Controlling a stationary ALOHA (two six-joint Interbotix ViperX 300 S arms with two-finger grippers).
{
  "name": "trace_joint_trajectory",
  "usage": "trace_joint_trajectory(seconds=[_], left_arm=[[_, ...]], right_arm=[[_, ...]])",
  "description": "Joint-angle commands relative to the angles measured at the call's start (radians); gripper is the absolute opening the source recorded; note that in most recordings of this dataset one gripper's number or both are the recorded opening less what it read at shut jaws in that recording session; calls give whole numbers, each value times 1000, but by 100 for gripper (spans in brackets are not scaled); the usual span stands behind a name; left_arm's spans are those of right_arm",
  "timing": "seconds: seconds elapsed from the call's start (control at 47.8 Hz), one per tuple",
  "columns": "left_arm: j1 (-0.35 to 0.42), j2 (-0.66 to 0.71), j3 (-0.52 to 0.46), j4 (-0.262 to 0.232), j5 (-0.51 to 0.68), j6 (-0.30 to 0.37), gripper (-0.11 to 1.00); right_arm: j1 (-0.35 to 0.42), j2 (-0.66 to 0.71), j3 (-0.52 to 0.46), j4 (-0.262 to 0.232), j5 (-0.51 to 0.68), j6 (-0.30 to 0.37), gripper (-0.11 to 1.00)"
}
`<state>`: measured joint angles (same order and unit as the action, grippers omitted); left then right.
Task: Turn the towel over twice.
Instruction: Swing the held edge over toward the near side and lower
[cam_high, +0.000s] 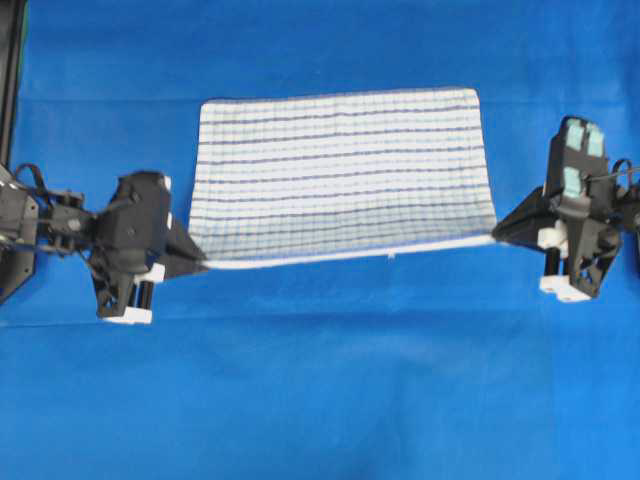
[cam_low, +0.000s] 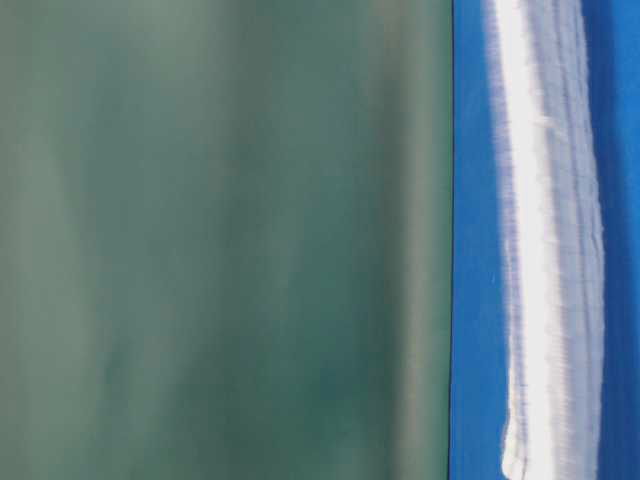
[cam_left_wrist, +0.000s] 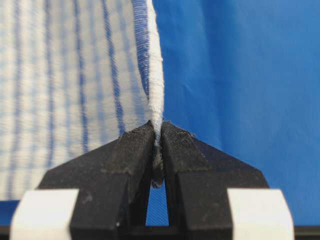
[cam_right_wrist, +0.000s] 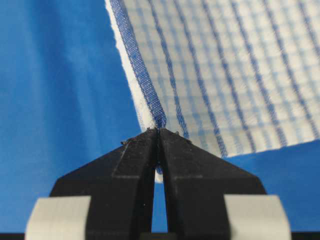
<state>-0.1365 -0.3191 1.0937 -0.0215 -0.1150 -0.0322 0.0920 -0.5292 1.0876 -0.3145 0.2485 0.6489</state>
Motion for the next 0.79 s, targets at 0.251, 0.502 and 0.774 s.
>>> trace_joint_trajectory(seconds=[0.251,0.502,0.774], left_arm=[[-38,38,-29,-2,-15,-2,3],[-38,37,-28,-2,-8,0,3],[-38,32,-23,-2,-3,5,3]], right_arm=[[97,103,-26,2,-71,64,4],[112,135,-41,3,-81,89,4],[112,155,-55,2,-83,89,4]])
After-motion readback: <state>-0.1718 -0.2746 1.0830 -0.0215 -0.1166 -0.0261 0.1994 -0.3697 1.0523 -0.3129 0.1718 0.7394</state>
